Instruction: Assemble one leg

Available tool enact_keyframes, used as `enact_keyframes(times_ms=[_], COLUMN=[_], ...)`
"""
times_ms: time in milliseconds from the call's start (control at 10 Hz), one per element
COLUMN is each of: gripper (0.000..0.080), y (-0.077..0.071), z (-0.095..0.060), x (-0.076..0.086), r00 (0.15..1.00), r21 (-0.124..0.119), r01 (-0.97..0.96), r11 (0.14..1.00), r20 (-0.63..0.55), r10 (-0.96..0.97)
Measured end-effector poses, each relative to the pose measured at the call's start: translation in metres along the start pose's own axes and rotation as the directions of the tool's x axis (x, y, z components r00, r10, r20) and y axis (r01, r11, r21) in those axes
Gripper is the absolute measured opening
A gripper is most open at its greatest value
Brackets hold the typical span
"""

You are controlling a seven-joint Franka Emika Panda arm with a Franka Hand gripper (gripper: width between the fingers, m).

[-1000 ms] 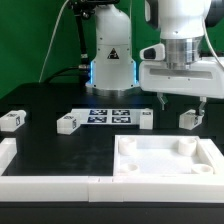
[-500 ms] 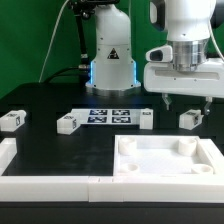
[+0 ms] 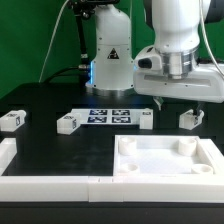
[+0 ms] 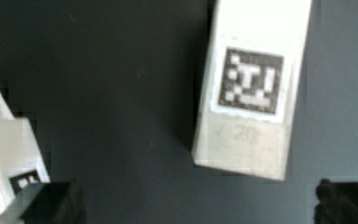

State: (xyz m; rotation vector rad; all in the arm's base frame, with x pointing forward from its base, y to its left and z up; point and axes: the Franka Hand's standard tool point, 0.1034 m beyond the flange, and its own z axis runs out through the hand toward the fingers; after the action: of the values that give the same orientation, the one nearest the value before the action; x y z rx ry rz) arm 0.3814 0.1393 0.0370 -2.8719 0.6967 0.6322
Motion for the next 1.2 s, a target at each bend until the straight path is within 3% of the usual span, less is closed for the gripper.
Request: enact_keyframes(times_ms=[300, 500, 800, 1200], gripper=[0.0649, 0.0649, 0.0649, 0.0649], y=[0.001, -0.002, -0.016, -0.017], z=[-0.003, 0.004, 0.020, 0.038], x=[0.003, -0.003, -0.007, -0.015], r00=[0.965, 0.898, 0.889, 0.882], r21=[-0.023, -0.055, -0.076, -0.097], r01=[-0.009, -0.006, 0.005, 0.018], r11=[1.000, 0.998, 0.997, 0.995], r20=[0.262, 0.440, 0.456, 0.471], r10=[0.015, 0.030, 0.031, 0.030])
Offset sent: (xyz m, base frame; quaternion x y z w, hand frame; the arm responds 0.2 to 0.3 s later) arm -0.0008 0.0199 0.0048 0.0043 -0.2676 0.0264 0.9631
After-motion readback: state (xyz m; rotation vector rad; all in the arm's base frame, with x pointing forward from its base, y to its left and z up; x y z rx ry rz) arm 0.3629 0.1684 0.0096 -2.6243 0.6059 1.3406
